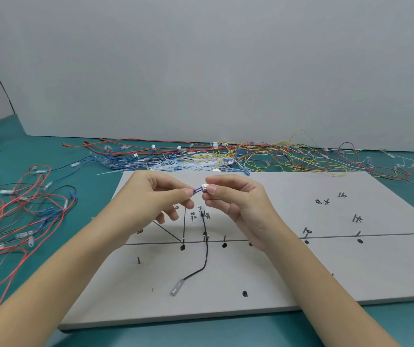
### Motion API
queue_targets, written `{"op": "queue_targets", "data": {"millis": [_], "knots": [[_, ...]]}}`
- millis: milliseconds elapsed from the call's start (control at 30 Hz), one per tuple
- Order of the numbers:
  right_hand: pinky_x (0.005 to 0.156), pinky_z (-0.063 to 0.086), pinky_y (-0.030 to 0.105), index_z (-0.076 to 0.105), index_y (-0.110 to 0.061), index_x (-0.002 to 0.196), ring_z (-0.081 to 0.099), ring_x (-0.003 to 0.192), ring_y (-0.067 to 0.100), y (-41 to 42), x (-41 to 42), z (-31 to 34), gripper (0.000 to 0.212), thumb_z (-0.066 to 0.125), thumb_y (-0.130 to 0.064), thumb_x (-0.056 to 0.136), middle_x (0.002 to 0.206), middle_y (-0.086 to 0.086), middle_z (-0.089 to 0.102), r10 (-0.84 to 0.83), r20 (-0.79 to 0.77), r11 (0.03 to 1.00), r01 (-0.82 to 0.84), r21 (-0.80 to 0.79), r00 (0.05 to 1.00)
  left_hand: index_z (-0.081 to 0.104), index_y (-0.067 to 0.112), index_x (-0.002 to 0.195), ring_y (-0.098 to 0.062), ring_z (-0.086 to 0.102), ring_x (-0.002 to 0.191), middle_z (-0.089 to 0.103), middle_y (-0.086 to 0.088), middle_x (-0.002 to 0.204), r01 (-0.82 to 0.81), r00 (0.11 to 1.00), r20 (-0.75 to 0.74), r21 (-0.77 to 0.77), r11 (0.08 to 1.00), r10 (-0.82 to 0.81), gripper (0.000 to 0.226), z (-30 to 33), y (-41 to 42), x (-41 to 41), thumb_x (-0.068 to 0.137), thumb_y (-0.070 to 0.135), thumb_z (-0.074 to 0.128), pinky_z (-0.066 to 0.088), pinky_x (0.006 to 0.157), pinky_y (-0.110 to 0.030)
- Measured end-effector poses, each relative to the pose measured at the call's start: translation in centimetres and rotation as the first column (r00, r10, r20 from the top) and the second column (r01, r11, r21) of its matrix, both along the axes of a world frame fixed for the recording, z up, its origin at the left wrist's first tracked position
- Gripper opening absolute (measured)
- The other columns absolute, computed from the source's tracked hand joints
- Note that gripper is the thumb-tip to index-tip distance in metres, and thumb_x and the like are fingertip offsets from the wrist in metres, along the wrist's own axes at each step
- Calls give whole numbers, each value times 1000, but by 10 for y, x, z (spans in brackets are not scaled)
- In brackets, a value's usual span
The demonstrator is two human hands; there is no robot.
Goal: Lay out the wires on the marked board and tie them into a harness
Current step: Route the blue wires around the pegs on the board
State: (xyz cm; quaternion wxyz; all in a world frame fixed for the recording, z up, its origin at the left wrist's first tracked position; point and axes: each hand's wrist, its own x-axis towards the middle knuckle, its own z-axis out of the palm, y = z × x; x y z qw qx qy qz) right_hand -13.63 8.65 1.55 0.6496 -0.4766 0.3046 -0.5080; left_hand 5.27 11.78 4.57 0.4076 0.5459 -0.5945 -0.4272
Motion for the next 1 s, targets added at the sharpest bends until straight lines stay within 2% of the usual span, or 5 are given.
{"op": "queue_targets", "data": {"millis": [167,433,800,900,1000], "knots": [[70,56,24,78,-12,85,68,68,18,1,5,1,14,71,-1,80,77,8,70,43,67,996,-48,77,997,78,20,78,-9,56,48,75,-4,75,3,1000,28,3,1000,-3,14,-2,5,-6,86,13,69,38,38,-17],[68,56,23,74,-2,87,68,68,20,-3,1,0,11,72,5,79,76,12,69,-107,12,993,106,56,994,77,20,72,-8,49,41,74,-1,70,-55,991,117,-59,997,62,14,2,6,0,84,15,72,35,39,-15],[63,58,24,72,-3,80,64,55,14,-24,-5,-3,11,71,8,80,66,7,67,-289,-345,957,274,-92,893,75,22,68,-3,37,37,73,6,66,-76,953,291,-59,995,90,17,-20,23,21,84,20,73,31,40,-10],[62,54,26,71,-10,77,61,60,14,-33,-1,-5,14,71,3,81,66,2,67,-280,-487,960,233,-156,828,74,25,68,-1,46,44,72,8,65,-50,941,332,-69,996,70,17,-26,25,19,84,22,72,41,53,-21],[56,47,20,71,-12,76,58,61,12,-42,9,-8,14,72,1,81,68,0,65,-211,-587,976,136,-170,781,73,25,67,-2,45,43,70,9,63,32,923,385,-62,998,-6,17,-28,27,12,83,19,72,36,45,-10]]}}
